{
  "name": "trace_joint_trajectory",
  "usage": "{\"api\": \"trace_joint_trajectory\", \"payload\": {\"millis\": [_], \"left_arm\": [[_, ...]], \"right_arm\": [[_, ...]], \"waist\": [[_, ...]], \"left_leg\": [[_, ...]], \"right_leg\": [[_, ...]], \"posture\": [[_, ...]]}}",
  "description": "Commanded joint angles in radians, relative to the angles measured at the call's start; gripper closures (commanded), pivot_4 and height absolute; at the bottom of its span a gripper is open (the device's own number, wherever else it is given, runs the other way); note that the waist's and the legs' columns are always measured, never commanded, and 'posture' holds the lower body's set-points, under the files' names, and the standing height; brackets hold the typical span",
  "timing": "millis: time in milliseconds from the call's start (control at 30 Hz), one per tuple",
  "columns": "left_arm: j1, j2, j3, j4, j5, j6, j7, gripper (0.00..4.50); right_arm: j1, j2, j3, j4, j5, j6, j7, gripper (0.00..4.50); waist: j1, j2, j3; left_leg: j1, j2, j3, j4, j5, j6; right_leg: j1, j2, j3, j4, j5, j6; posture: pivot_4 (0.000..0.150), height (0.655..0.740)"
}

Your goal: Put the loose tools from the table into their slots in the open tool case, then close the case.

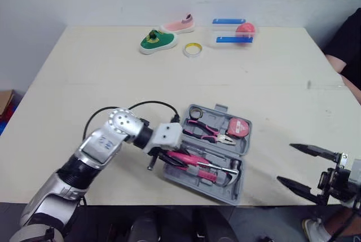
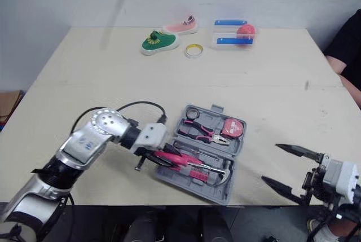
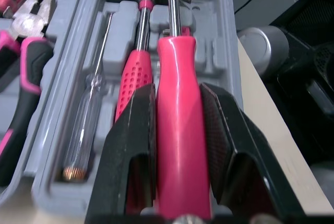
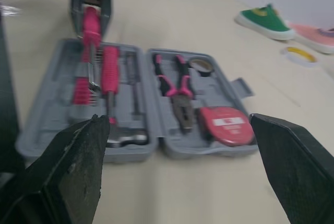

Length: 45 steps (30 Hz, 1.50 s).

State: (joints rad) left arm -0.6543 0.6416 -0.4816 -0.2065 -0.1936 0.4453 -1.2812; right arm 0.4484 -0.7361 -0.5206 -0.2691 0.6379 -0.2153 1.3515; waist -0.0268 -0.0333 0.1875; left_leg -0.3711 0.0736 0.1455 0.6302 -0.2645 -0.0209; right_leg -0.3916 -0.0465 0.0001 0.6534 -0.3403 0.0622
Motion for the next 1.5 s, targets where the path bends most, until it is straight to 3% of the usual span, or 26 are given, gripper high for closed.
{"api": "trace_joint_trajectory", "payload": {"millis": [33, 900, 1100, 1133, 1267, 1367, 1500], "left_arm": [[-0.015, 0.003, -0.031, -0.055, 0.039, 0.011, -0.001, 3.93], [-0.002, -0.003, -0.112, -0.086, 0.097, 0.088, -0.02, 3.93], [0.014, -0.042, -0.052, -0.103, 0.029, 0.06, -0.009, 1.13], [0.013, -0.044, -0.041, -0.105, 0.017, 0.051, -0.016, 0.97], [0.02, -0.044, 0.022, -0.089, -0.058, -0.005, -0.065, 0.97], [0.044, -0.061, 0.066, -0.022, -0.092, -0.173, -0.115, 0.97], [0.092, -0.117, 0.103, 0.039, -0.162, -0.243, -0.15, 2.28]], "right_arm": [[0.047, -0.002, -0.013, -0.057, 0.023, 0.001, 0.034, 0.0], [0.033, 0.017, 0.016, -0.146, -0.005, 0.095, -0.108, 0.0], [0.023, 0.027, 0.019, -0.149, -0.01, 0.111, -0.136, 0.0], [0.023, 0.027, 0.021, -0.149, -0.011, 0.111, -0.136, 0.0], [0.016, 0.033, 0.033, -0.133, -0.018, 0.104, -0.138, 0.0], [0.018, 0.041, 0.041, -0.118, -0.025, 0.095, -0.136, 0.0], [0.031, 0.055, 0.042, -0.1, -0.036, 0.083, -0.127, 0.0]], "waist": [[0.0, 0.0, 0.0], [-0.001, 0.0, 0.0], [0.0, 0.0, 0.0], [0.0, 0.0, 0.0], [-0.001, 0.0, 0.0], [-0.001, 0.0, 0.0], [0.0, 0.0, 0.0]], "left_leg": [[0.0, 0.001, 0.0, 0.0, 0.0, 0.0], [0.001, 0.006, 0.001, 0.001, -0.001, 0.0], [0.001, 0.006, 0.001, 0.001, -0.001, -0.001], [0.001, 0.006, 0.001, 0.001, -0.001, -0.001], [0.001, 0.006, 0.001, 0.001, -0.001, -0.001], [0.001, 0.006, 0.001, 0.001, -0.001, -0.001], [0.001, 0.006, 0.001, 0.002, -0.001, -0.001]], "right_leg": [[0.0, 0.0, 0.0, 0.0, 0.0, 0.0], [0.0, 0.0, 0.001, 0.0, -0.001, -0.002], [0.0, 0.0, 0.001, 0.0, -0.001, -0.002], [0.0, 0.0, 0.001, 0.0, -0.001, -0.002], [0.0, 0.001, 0.001, 0.001, -0.001, -0.002], [0.0, 0.001, 0.001, 0.001, -0.001, -0.002], [0.0, 0.001, 0.001, 0.001, -0.001, -0.002]], "posture": [[0.15, 0.74], [0.15, 0.74], [0.15, 0.74], [0.15, 0.74], [0.15, 0.74], [0.15, 0.74], [0.15, 0.74]]}}
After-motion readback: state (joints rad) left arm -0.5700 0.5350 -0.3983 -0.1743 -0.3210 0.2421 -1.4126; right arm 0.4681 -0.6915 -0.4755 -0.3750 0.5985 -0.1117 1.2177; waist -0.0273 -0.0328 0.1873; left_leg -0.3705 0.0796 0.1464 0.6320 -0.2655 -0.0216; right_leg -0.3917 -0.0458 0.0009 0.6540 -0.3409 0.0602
